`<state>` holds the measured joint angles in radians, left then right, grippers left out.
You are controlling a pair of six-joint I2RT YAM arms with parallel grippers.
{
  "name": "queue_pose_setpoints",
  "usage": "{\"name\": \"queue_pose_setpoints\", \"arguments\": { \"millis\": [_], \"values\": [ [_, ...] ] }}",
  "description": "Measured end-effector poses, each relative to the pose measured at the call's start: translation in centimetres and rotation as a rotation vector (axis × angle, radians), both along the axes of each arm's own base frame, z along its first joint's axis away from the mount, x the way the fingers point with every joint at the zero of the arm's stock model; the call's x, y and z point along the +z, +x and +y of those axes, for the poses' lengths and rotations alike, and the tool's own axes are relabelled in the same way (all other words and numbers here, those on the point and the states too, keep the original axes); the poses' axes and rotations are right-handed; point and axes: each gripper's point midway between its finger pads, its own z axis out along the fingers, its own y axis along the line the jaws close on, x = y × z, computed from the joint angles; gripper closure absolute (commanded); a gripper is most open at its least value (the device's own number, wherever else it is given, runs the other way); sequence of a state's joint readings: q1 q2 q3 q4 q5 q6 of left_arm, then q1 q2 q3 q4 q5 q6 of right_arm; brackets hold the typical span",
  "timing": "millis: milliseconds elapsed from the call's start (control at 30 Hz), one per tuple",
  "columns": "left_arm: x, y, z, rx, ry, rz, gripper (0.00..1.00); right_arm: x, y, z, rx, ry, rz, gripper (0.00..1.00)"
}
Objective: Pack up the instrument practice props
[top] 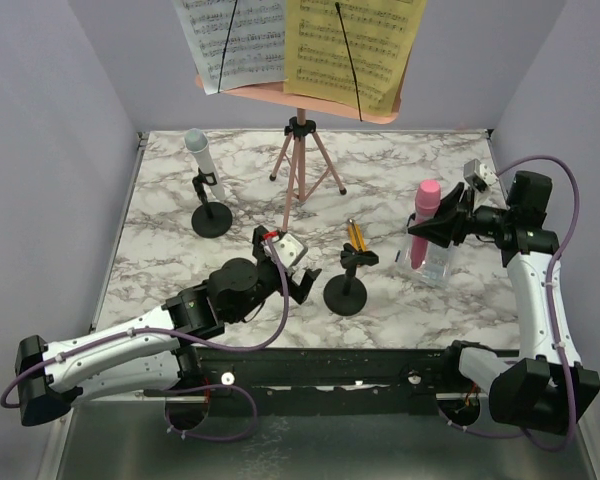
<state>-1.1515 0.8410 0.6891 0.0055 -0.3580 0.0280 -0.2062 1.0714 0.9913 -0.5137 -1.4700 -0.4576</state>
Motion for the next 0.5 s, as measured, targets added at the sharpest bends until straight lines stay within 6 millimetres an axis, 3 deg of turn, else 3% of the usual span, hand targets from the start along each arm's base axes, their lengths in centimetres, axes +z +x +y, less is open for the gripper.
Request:
{"name": "queue_pose_setpoints", "arguments": {
  "millis": [100, 500],
  "values": [
    [-1.0, 0.3, 0.9, 0.007, 0.053, -0.005, 0.01, -0.2, 0.8, -0.6, -0.038, -0.001, 0.022, 1.00],
    [-6.6, -0.8, 0.7, -0.083, 0.278, 0.053, 0.01, -1.4, 3.9, -2.3, -0.198, -0.002, 0.138, 1.00]
  ]
}}
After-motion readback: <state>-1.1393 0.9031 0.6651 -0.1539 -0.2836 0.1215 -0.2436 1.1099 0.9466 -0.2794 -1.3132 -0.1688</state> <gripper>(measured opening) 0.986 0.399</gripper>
